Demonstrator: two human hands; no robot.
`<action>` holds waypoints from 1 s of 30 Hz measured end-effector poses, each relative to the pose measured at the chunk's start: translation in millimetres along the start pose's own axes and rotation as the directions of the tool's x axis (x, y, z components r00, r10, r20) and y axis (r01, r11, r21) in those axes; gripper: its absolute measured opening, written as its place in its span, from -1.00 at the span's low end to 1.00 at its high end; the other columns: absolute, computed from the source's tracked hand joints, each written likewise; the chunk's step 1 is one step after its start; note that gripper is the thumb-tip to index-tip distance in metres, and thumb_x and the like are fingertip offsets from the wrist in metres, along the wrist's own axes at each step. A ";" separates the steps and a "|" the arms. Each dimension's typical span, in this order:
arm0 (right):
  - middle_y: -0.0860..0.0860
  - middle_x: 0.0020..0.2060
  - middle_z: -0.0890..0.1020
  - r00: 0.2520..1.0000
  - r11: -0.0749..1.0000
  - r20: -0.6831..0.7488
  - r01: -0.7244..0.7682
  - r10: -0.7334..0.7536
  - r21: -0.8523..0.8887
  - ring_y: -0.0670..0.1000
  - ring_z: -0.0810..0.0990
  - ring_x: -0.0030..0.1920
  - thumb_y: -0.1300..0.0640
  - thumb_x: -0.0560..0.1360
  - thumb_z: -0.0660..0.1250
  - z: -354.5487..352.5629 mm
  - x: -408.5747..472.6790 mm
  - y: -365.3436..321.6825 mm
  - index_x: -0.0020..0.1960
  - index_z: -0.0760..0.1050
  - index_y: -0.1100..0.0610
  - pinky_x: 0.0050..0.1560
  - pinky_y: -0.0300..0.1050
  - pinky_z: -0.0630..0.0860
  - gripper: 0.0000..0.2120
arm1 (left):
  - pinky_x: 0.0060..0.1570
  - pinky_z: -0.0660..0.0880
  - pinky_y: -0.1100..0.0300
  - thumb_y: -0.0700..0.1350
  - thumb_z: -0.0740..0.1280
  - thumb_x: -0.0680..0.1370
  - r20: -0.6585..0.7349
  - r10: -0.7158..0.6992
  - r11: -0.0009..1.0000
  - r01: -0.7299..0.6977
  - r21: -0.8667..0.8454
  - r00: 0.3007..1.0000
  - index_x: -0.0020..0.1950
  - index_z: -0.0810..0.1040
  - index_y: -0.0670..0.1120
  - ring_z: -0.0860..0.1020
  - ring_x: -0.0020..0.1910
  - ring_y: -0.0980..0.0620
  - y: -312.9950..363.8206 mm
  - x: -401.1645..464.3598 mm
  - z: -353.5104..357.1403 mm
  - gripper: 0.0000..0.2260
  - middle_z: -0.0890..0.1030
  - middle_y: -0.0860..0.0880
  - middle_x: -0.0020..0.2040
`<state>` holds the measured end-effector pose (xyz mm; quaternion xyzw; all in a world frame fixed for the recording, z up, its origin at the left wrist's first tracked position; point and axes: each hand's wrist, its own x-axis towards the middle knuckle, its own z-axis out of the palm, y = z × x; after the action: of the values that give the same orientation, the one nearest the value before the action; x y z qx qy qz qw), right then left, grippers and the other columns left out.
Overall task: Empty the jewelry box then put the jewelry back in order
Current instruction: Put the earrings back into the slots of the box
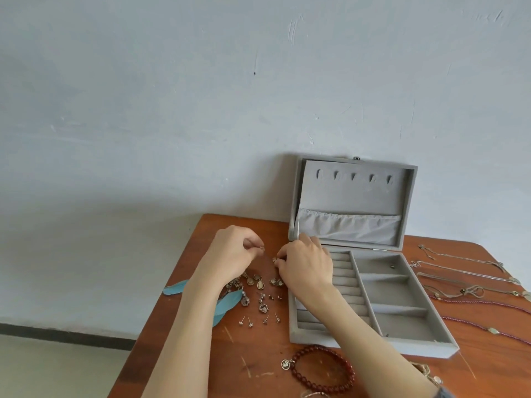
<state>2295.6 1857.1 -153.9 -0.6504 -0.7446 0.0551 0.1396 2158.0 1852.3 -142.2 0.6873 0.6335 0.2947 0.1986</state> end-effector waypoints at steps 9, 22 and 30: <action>-0.09 -0.03 0.49 0.997 0.838 -0.031 0.075 -0.069 0.540 -0.13 0.45 -0.01 0.07 0.45 0.38 -34.5 -12.6 21.7 -0.13 0.62 -0.06 0.00 -0.37 0.35 -0.94 | -0.18 0.33 0.60 -0.07 0.33 0.52 -0.125 0.073 0.975 -0.097 -0.201 0.989 -0.03 0.62 0.08 0.50 -0.05 0.25 16.1 -1.8 -8.4 -0.90 0.58 0.21 -0.07; -0.03 -0.30 0.62 0.980 0.645 0.011 -0.139 0.199 0.751 -0.11 0.54 -0.26 0.23 0.44 0.36 -48.4 -16.8 108.4 -0.15 0.59 0.15 -0.27 -0.39 0.42 -0.96 | -0.18 0.33 0.59 -0.17 0.30 0.53 0.049 0.221 0.971 -0.214 -0.109 0.974 -0.03 0.55 0.00 0.48 -0.19 0.29 81.3 -8.7 45.3 -0.91 0.57 0.12 -0.13; -0.08 -0.27 0.59 0.987 0.737 0.001 -0.119 0.158 0.665 -0.14 0.53 -0.23 0.19 0.44 0.36 -35.3 -7.2 118.6 -0.12 0.62 0.13 -0.22 -0.36 0.41 -0.93 | 0.03 0.38 0.28 -0.21 0.21 0.58 0.133 0.196 0.957 -0.219 0.189 0.972 0.13 0.58 -0.04 0.49 0.11 0.04 92.1 18.1 72.7 -0.79 0.61 -0.01 0.07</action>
<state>2419.4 1864.1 -152.5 -0.6132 -0.6220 0.3078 0.3773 2275.6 1866.5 -134.3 0.7822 0.5722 0.2087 0.1312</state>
